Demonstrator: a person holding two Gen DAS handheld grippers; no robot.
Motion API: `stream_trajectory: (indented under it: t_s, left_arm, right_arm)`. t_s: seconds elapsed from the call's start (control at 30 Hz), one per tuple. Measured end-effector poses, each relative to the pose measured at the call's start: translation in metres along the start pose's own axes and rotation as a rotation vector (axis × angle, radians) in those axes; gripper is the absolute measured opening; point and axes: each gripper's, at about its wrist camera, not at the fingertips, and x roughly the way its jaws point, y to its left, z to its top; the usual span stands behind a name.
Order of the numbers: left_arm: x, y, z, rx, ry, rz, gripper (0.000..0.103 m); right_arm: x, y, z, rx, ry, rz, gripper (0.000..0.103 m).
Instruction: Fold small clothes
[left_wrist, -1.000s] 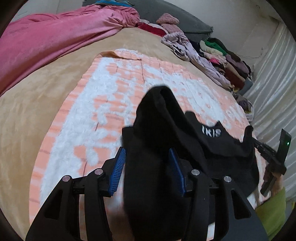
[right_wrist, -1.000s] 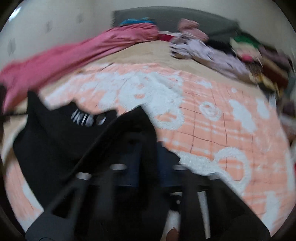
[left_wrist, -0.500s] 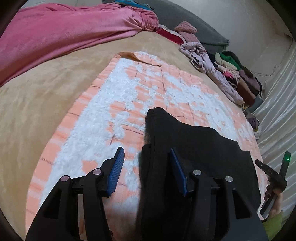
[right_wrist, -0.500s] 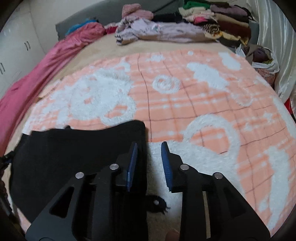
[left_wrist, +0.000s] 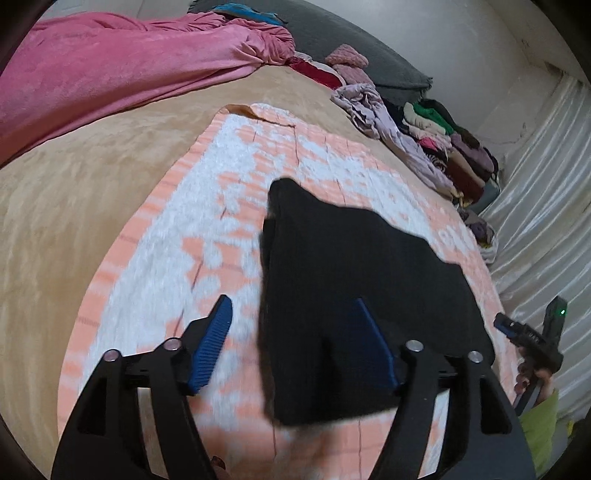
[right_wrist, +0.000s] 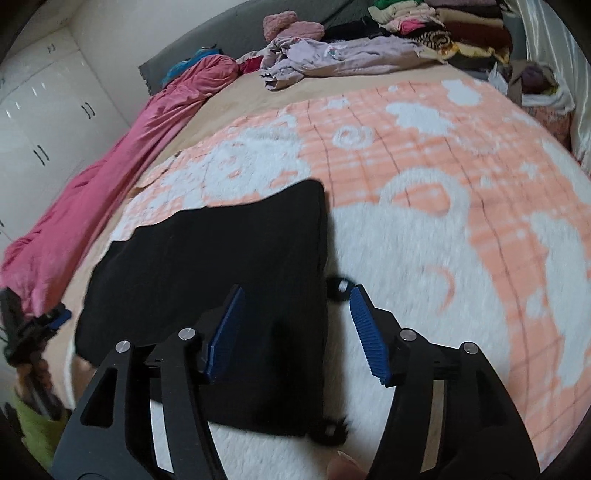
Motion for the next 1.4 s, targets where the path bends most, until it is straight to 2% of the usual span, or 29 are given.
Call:
stream_trajectory:
  t_s: [0.07, 0.2, 0.3, 0.33, 0.37, 0.4, 0.43, 0.47, 0.5, 0.53, 0.57, 0.6, 0.93, 1.03, 1.13, 1.2, 1.23, 1.27, 1.3, 1.33, 1.4]
  left_arm:
    - [0.002, 0.0, -0.009, 0.008, 0.016, 0.019, 0.069]
    - [0.013, 0.002, -0.02, -0.025, 0.058, 0.001, 0.07]
    - [0.017, -0.004, -0.023, -0.019, 0.044, 0.001, 0.068]
    - [0.017, -0.005, -0.024, -0.019, 0.039, -0.004, 0.064]
    - [0.018, -0.006, -0.024, -0.02, 0.036, -0.01, 0.052]
    - [0.019, -0.008, -0.026, -0.018, 0.037, -0.003, 0.049]
    - [0.02, -0.008, -0.026, -0.016, 0.034, 0.007, 0.045]
    - [0.021, -0.009, -0.027, -0.013, 0.032, 0.013, 0.039]
    - [0.021, -0.009, -0.027, -0.012, 0.031, 0.013, 0.034]
    - [0.021, -0.009, -0.027, -0.015, 0.028, 0.01, 0.022]
    - [0.019, -0.008, -0.026, -0.018, 0.019, 0.006, 0.016]
    - [0.016, -0.008, -0.025, -0.021, 0.01, -0.003, 0.015]
    - [-0.02, -0.008, -0.037, 0.001, -0.025, -0.072, 0.012]
    - [-0.029, -0.002, -0.044, 0.02, -0.029, -0.027, 0.005]
    - [-0.023, 0.01, -0.047, 0.013, 0.015, -0.001, 0.005]
    - [-0.019, 0.018, -0.046, -0.027, 0.024, -0.038, 0.005]
    - [-0.019, 0.021, -0.045, -0.045, 0.022, -0.072, 0.011]
    - [-0.019, 0.022, -0.043, -0.054, 0.015, -0.102, 0.037]
    - [-0.018, 0.022, -0.04, -0.06, 0.008, -0.127, 0.052]
    - [-0.018, 0.022, -0.039, -0.062, 0.004, -0.128, 0.059]
    - [-0.016, 0.021, -0.038, -0.069, 0.001, -0.136, 0.058]
  right_arm:
    - [-0.006, 0.003, -0.007, -0.009, -0.007, 0.015, 0.053]
    - [-0.007, 0.005, -0.019, -0.012, 0.006, 0.025, 0.054]
    - [0.0, 0.0, -0.023, 0.012, 0.025, 0.034, 0.054]
    - [0.002, -0.001, -0.023, 0.019, 0.029, 0.037, 0.054]
    - [0.006, -0.003, -0.024, 0.025, 0.035, 0.042, 0.054]
    - [0.009, -0.005, -0.024, 0.037, 0.043, 0.04, 0.054]
    - [0.012, -0.006, -0.025, 0.04, 0.05, 0.042, 0.049]
    - [0.015, -0.005, -0.026, 0.038, 0.059, 0.044, 0.039]
    - [0.016, -0.005, -0.026, 0.035, 0.064, 0.044, 0.033]
    - [0.017, -0.004, -0.027, 0.032, 0.063, 0.038, 0.022]
    - [0.016, -0.004, -0.026, 0.029, 0.059, 0.03, 0.012]
    - [0.013, -0.004, -0.025, 0.03, 0.043, 0.024, 0.007]
    - [-0.02, -0.003, -0.029, 0.031, -0.017, 0.088, 0.004]
    - [-0.026, -0.004, -0.039, 0.026, -0.009, 0.076, 0.004]
    - [-0.017, -0.007, -0.049, 0.02, 0.031, 0.03, 0.004]
    - [-0.01, -0.009, -0.05, 0.021, 0.044, 0.016, 0.005]
    - [-0.009, -0.009, -0.051, 0.025, 0.047, 0.015, 0.006]
    - [-0.009, -0.01, -0.051, 0.028, 0.045, 0.015, 0.007]
    - [-0.011, -0.01, -0.05, 0.031, 0.031, 0.017, 0.009]
    - [-0.012, -0.011, -0.05, 0.031, 0.023, 0.014, 0.011]
    - [-0.013, -0.011, -0.049, 0.034, 0.014, 0.009, 0.011]
